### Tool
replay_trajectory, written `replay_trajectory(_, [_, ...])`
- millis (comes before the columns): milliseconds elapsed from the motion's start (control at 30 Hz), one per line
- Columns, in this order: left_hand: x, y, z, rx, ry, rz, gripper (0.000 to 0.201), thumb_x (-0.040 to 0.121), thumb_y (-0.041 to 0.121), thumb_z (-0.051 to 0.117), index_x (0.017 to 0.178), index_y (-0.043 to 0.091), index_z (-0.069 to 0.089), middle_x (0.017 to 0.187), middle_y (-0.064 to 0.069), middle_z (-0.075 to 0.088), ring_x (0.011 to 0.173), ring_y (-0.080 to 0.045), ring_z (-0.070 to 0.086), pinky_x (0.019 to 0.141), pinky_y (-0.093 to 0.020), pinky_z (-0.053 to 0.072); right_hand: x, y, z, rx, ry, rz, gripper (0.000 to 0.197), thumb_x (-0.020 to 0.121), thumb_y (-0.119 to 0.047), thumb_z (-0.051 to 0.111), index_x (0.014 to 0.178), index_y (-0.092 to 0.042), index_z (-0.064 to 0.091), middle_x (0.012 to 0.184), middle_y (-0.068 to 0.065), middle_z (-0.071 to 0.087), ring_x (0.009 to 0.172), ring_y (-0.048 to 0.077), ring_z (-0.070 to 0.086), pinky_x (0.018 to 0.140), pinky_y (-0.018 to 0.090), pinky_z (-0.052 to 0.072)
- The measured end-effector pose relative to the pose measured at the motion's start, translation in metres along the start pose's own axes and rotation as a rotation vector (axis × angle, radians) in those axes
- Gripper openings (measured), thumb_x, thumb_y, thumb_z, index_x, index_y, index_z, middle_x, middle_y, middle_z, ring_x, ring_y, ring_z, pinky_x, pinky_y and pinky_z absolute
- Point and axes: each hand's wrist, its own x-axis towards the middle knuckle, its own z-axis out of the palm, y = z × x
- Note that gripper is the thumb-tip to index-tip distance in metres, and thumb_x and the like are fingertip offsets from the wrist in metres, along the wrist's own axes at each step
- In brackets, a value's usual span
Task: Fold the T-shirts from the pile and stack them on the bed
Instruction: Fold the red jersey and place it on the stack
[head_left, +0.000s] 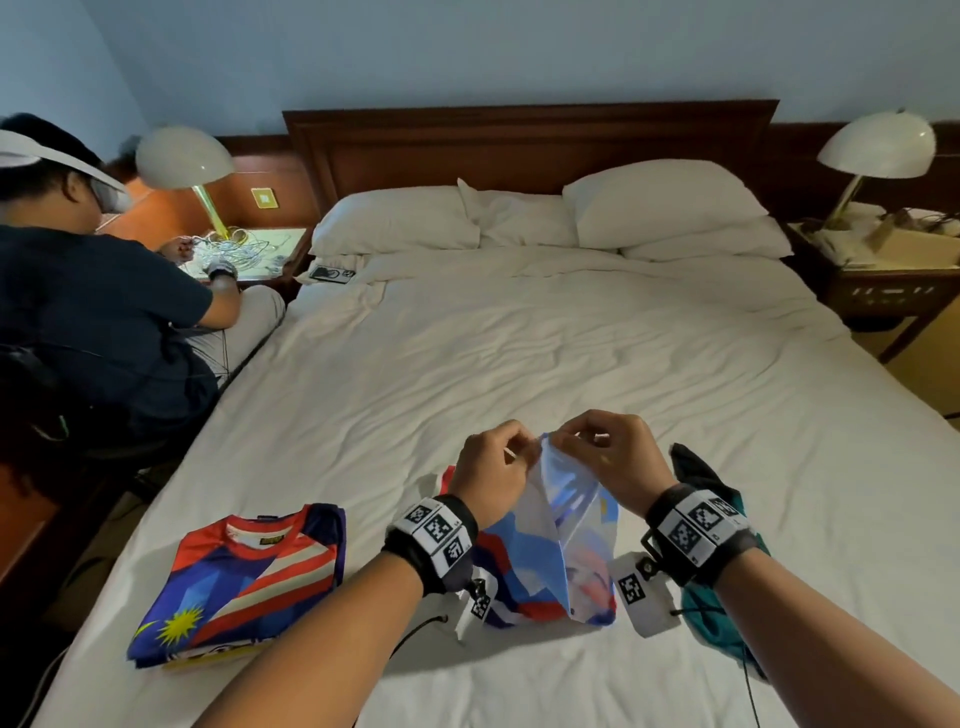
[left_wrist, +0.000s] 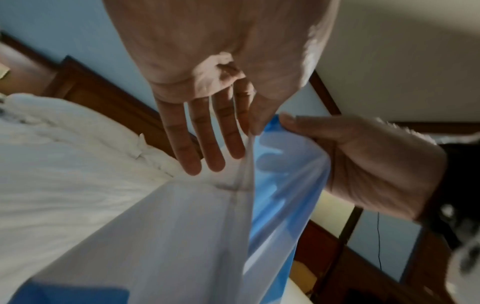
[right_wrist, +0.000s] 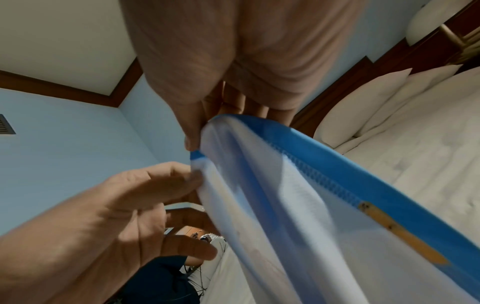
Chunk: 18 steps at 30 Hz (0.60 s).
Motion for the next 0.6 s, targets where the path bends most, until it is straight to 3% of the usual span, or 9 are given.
replay_trajectory(133, [0.004, 0.005, -0.008, -0.178, -0.025, -0.122, 0.009, 0.105, 0.017, 0.049, 0.096, 0.017, 0.050, 0.083, -0.009, 0.068, 0.069, -0.023, 0.066, 0.068, -0.043, 0.059, -0.003, 0.007, -0.001, -0.002, 0.019, 0.029, 0.009, 0.087, -0.022, 0.079, 0.080, -0.025, 0.076, 0.075, -0.003, 0.073, 0.072, 0.019, 0.065, 0.064, 0.024, 0.049])
replay_trajectory(233, [0.000, 0.016, -0.008, -0.183, -0.040, -0.078, 0.007, 0.106, 0.015, 0.049, 0.100, 0.011, 0.050, 0.068, 0.002, 0.055, 0.053, -0.003, 0.049, 0.056, -0.021, 0.042, -0.004, 0.010, 0.000, -0.017, 0.047, 0.024, 0.008, 0.089, -0.023, 0.078, 0.082, -0.025, 0.074, 0.076, -0.007, 0.072, 0.070, 0.008, 0.064, 0.064, 0.019, 0.049])
replay_trajectory(333, [-0.003, 0.018, -0.010, -0.217, -0.165, -0.095, 0.017, 0.104, 0.023, 0.058, 0.103, 0.006, 0.054, 0.062, 0.010, 0.050, 0.047, 0.000, 0.040, 0.050, -0.017, 0.036, -0.002, 0.016, -0.003, -0.012, 0.147, 0.031, 0.009, 0.092, -0.022, 0.075, 0.083, -0.024, 0.073, 0.077, -0.008, 0.072, 0.071, 0.006, 0.063, 0.064, 0.016, 0.047])
replay_trajectory(433, [0.000, 0.006, -0.017, -0.052, -0.319, -0.026, 0.026, 0.100, 0.024, 0.066, 0.083, 0.005, 0.060, 0.066, 0.003, 0.046, 0.059, -0.006, 0.041, 0.060, -0.025, 0.038, -0.004, 0.025, -0.011, -0.005, 0.193, 0.023, 0.010, 0.093, -0.019, 0.073, 0.083, -0.021, 0.072, 0.079, -0.006, 0.072, 0.073, 0.007, 0.063, 0.065, 0.016, 0.047])
replay_trajectory(500, [0.009, -0.003, -0.021, 0.002, -0.267, -0.011, 0.027, 0.098, 0.021, 0.067, 0.079, 0.002, 0.068, 0.069, -0.001, 0.053, 0.062, -0.009, 0.046, 0.063, -0.034, 0.042, -0.008, 0.032, -0.015, -0.013, 0.141, 0.014, 0.011, 0.093, -0.018, 0.074, 0.082, -0.019, 0.071, 0.074, -0.007, 0.070, 0.068, 0.004, 0.060, 0.063, 0.016, 0.046])
replay_trajectory(600, [0.030, 0.001, -0.036, -0.042, -0.063, 0.015, 0.022, 0.099, 0.012, 0.064, 0.077, 0.011, 0.071, 0.068, 0.006, 0.064, 0.064, -0.006, 0.055, 0.066, -0.030, 0.047, -0.021, 0.053, -0.015, -0.123, 0.019, 0.030, 0.026, 0.094, -0.022, 0.072, 0.071, -0.016, 0.063, 0.057, -0.011, 0.050, 0.055, 0.002, 0.042, 0.055, 0.018, 0.037])
